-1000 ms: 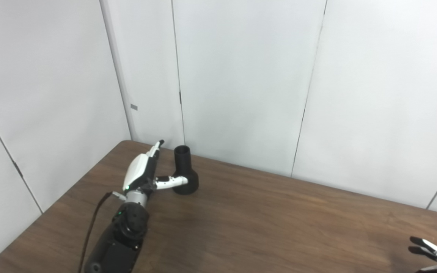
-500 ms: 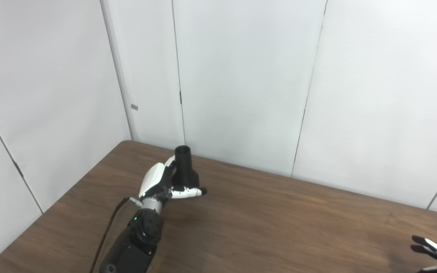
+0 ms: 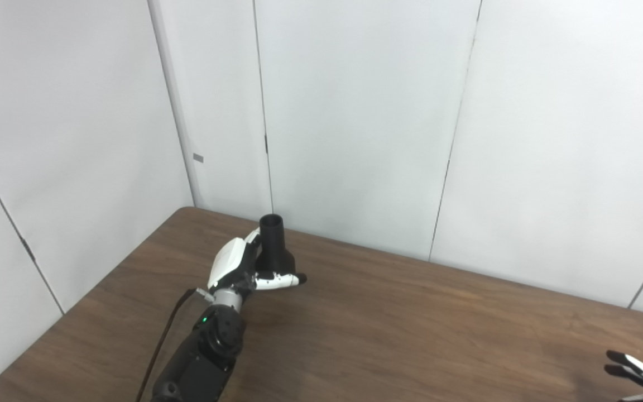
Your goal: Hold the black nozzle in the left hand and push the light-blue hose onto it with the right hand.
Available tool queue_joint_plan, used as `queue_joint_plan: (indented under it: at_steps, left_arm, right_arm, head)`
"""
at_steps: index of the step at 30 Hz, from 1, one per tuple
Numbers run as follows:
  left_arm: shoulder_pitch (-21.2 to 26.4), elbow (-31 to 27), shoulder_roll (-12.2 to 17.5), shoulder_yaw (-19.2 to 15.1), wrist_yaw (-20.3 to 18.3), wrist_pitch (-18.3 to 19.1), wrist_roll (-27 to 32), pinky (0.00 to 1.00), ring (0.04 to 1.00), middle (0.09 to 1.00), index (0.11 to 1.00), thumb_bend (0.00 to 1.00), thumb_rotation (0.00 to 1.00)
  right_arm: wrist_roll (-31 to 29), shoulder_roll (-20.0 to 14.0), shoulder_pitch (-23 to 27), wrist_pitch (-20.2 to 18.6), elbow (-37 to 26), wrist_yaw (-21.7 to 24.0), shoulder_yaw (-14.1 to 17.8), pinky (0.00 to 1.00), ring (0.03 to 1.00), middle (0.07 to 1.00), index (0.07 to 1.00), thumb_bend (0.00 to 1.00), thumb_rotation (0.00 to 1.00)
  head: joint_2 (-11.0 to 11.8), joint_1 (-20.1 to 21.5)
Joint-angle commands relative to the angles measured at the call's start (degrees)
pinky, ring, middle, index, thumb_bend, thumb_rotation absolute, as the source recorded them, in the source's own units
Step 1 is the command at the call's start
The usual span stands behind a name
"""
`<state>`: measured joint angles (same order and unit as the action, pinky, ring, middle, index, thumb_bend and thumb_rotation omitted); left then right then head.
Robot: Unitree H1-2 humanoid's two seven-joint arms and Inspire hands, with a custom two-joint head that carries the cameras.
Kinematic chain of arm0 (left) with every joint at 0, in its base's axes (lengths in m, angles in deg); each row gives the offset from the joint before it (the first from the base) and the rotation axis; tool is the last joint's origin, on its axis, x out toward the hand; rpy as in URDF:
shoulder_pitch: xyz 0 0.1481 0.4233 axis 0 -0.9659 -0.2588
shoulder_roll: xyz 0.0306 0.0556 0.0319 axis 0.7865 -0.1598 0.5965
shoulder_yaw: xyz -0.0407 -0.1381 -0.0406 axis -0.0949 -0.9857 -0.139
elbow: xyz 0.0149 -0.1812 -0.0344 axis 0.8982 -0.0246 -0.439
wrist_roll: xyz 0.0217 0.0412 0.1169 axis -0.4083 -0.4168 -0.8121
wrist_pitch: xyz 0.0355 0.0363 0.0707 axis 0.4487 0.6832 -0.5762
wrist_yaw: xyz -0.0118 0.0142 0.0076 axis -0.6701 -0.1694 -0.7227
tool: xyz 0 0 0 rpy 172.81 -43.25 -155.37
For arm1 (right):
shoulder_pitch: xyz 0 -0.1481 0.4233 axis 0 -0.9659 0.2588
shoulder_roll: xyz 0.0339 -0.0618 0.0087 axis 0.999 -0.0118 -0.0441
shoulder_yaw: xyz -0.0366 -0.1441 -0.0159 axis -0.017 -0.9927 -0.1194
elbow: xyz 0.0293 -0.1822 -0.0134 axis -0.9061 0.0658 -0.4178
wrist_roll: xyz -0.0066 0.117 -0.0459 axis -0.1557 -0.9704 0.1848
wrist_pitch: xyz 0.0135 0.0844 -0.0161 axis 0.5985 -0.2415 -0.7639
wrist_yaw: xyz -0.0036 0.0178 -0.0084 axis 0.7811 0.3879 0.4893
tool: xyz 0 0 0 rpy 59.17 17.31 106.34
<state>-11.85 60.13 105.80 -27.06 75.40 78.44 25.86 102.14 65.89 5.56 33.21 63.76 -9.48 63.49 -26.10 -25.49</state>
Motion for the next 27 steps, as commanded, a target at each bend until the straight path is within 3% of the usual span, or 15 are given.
queue_joint_plan:
  at_steps: [1, 5, 9, 12, 14, 15, 17, 20, 27]
  left_arm:
    - [1.7, 1.5, 1.4, 0.0, 0.7, -0.7, -0.1, 0.79, 0.924, 0.945, 0.939, 0.97, 0.33]
    - [1.6, 2.2, 1.5, 0.5, 1.0, 0.9, -1.0, 0.75, 0.885, 0.907, 0.894, 0.92, 0.32]
    - [1.4, 2.7, 2.2, 2.6, 0.7, 3.1, -3.5, 0.56, 0.667, 0.713, 0.725, 0.82, 0.24]
    - [1.4, 4.2, 3.6, 6.6, 0.7, 5.1, -8.3, 0.35, 0.463, 0.562, 0.620, 0.76, 0.17]
    - [1.6, 5.9, 4.7, 10.7, 1.4, 6.4, -13.2, 0.20, 0.284, 0.394, 0.510, 0.56, 0.08]
    - [1.8, 6.9, 5.3, 12.7, 1.6, 6.7, -15.2, 0.17, 0.238, 0.338, 0.499, 0.54, 0.07]
    - [2.2, 8.5, 6.1, 15.8, 1.0, 7.7, -18.1, 0.20, 0.249, 0.318, 0.490, 0.53, 0.06]
    - [2.5, 10.3, 6.6, 18.9, 0.5, 8.4, -20.2, 0.33, 0.368, 0.394, 0.492, 0.53, 0.02]
    - [2.4, 13.6, 6.3, 21.4, 1.3, 8.5, -20.9, 0.42, 0.446, 0.427, 0.494, 0.53, 0.00]
  right_arm:
    - [-0.4, -1.1, 0.8, 0.5, -2.4, -0.2, 0.6, 0.35, 0.539, 0.770, 0.836, 0.61, 0.48]
    - [-0.5, -1.3, 0.8, 0.7, -2.5, -0.2, 0.7, 0.36, 0.544, 0.774, 0.840, 0.62, 0.48]
    - [-0.8, -1.3, 0.8, 0.2, -2.9, 0.1, 1.0, 0.35, 0.542, 0.776, 0.834, 0.62, 0.47]
    - [-1.2, -1.3, 0.7, -0.1, -3.3, 0.3, 1.2, 0.35, 0.542, 0.783, 0.830, 0.63, 0.47]
    - [-1.5, -1.3, 0.8, 0.1, -3.3, 0.4, 1.3, 0.35, 0.538, 0.778, 0.826, 0.64, 0.49]
    - [-1.5, -1.3, 0.7, -0.1, -3.5, 0.4, 1.3, 0.35, 0.536, 0.774, 0.825, 0.64, 0.49]
    - [-1.6, -1.4, 0.7, -0.2, -3.8, 0.6, 1.3, 0.35, 0.535, 0.769, 0.824, 0.64, 0.50]
    - [-1.3, -1.4, 0.7, -0.1, -4.0, 0.6, 1.3, 0.36, 0.534, 0.765, 0.826, 0.64, 0.51]
    - [-1.1, -1.0, 1.0, -0.6, -4.7, 0.7, 1.0, 0.36, 0.540, 0.753, 0.824, 0.63, 0.49]
  head:
    - [0.0, 0.1]
    - [-0.4, 0.1]
    - [-1.0, 0.3]
    - [-1.2, 0.3]
    - [-1.5, 0.3]
    - [-1.5, 0.3]
    - [-1.8, 0.1]
    - [-2.1, 0.1]
    - [-2.5, 0.7]
